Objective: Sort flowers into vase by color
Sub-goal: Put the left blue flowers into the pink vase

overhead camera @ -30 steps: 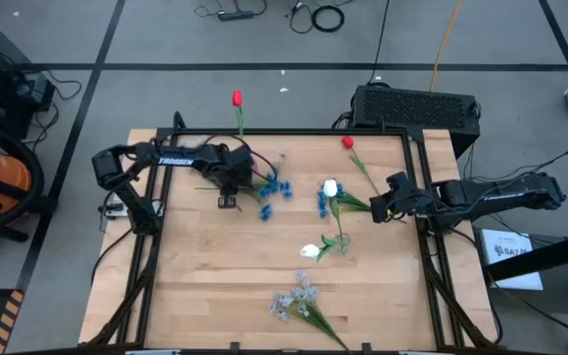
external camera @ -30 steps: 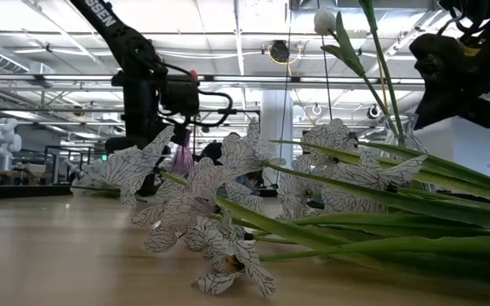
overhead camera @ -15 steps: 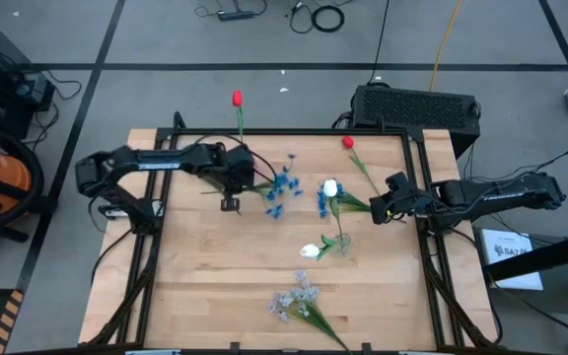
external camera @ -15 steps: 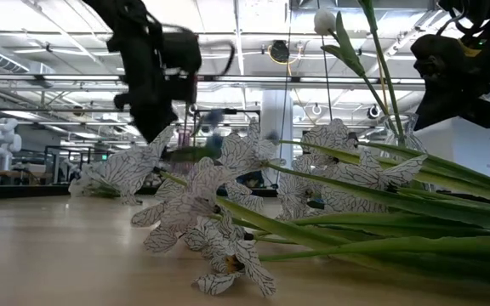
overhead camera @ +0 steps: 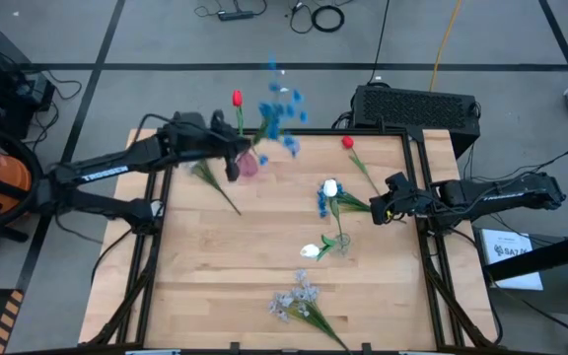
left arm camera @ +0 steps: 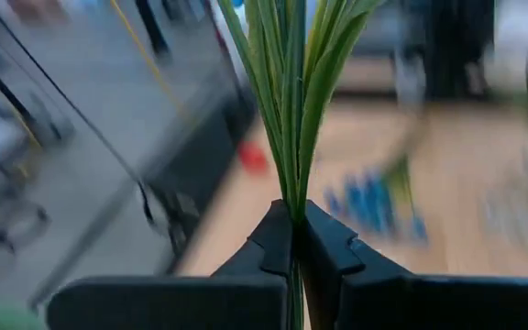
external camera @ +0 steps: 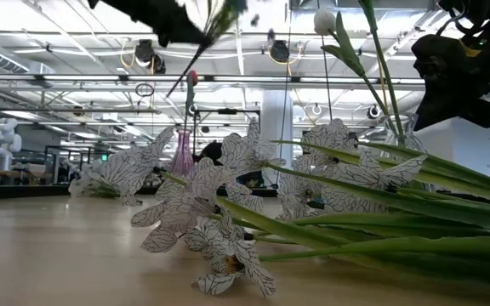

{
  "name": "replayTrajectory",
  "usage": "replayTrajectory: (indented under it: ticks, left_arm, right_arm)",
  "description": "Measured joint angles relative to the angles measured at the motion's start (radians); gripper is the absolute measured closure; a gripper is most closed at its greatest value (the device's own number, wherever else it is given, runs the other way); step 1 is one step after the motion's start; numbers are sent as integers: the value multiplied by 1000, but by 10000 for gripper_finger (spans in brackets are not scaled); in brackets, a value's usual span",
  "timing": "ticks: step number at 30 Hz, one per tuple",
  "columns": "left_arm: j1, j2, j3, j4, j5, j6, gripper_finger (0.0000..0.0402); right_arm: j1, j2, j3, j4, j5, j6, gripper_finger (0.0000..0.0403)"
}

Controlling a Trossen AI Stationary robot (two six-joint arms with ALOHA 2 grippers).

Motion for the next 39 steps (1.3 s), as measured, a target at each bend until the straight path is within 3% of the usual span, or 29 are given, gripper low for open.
replayTrajectory:
  ticks: [4, 15, 20, 28, 39]
  left_arm:
    - [36, -3, -43, 216, -6, -7, 391]
    - [137, -9, -317, 721, -29, -153, 391]
    - [173, -9, -381, 822, -72, -161, 391]
    - [196, -6, -435, 813, -73, -163, 391]
    - [227, 13, -573, 1002, -81, -204, 392]
  right_arm:
    - [0, 0, 0, 1, 0, 0, 403]
    - [0, 0, 0, 42, 3, 0, 403]
    - [0, 0, 0, 40, 16, 11, 403]
    - [0, 0, 0, 39, 27, 22, 403]
    - [0, 0, 0, 38, 28, 52, 403]
